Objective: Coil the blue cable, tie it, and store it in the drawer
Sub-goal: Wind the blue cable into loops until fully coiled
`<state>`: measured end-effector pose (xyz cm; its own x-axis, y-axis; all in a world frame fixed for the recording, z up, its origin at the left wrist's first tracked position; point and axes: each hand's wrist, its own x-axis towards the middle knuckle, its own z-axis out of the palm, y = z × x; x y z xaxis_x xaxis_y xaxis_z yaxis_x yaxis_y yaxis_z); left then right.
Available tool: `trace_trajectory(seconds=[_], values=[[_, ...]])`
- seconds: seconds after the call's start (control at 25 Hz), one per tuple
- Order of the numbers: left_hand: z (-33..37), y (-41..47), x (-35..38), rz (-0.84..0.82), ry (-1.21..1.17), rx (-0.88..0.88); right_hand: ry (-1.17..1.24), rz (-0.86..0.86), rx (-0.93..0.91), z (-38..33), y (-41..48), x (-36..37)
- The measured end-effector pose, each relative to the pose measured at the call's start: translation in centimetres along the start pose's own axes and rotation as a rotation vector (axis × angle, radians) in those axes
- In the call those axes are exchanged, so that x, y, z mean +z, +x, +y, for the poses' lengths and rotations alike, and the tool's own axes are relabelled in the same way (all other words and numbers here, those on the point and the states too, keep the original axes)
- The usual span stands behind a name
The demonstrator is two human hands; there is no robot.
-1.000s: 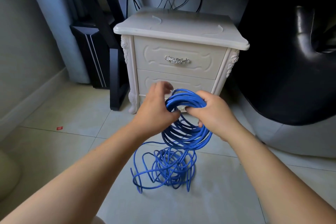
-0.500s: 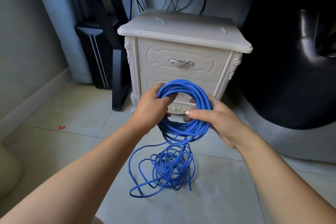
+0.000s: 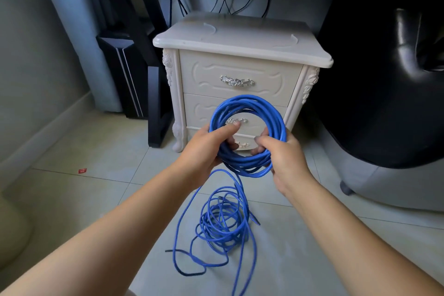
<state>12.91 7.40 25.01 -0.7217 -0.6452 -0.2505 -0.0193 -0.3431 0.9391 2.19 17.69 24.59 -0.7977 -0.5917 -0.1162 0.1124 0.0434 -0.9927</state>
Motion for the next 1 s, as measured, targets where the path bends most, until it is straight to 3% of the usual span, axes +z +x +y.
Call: trace_trajectory(seconds=[0.08,0.2,0.32,0.4,0.52,0.64,0.8,1.0], values=[[0.6,-0.1,-0.9,-0.085,0.086,-0.033,-0.064,0.002,-0.065,-0.5,0.5,-0.5],[1.6,-0.2,-2.0,-0.175,0.225,0.136,-0.394,-0.093,-0.211,-0.9,0.3,-0.8],[1.4,-0.9,-1.7,-0.184,0.773,0.372,-0.784,-0.231,-0.407,-0.7,-0.7,-0.2],[1.0,-1.1,-1.4,-0.095,1.023,0.455,-0.847,-0.244,-0.454,-0.6,-1.2,0.1],[1.0,-1.0,-1.0,0.024,0.946,0.558,-0.692,-0.164,-0.410,-1.3,-1.3,0.2],[1.4,-0.9,-0.7,0.057,0.808,0.577,-0.430,-0.213,-0.259,-1.9,-1.1,-0.3],[1.6,-0.9,-0.4,0.135,0.567,0.500,-0.110,-0.420,0.001,-2.2,-0.6,-1.9],[2.1,-0.3,0.0,0.237,0.045,0.322,0.184,-0.506,0.163,-1.2,-1.1,-1.2]])
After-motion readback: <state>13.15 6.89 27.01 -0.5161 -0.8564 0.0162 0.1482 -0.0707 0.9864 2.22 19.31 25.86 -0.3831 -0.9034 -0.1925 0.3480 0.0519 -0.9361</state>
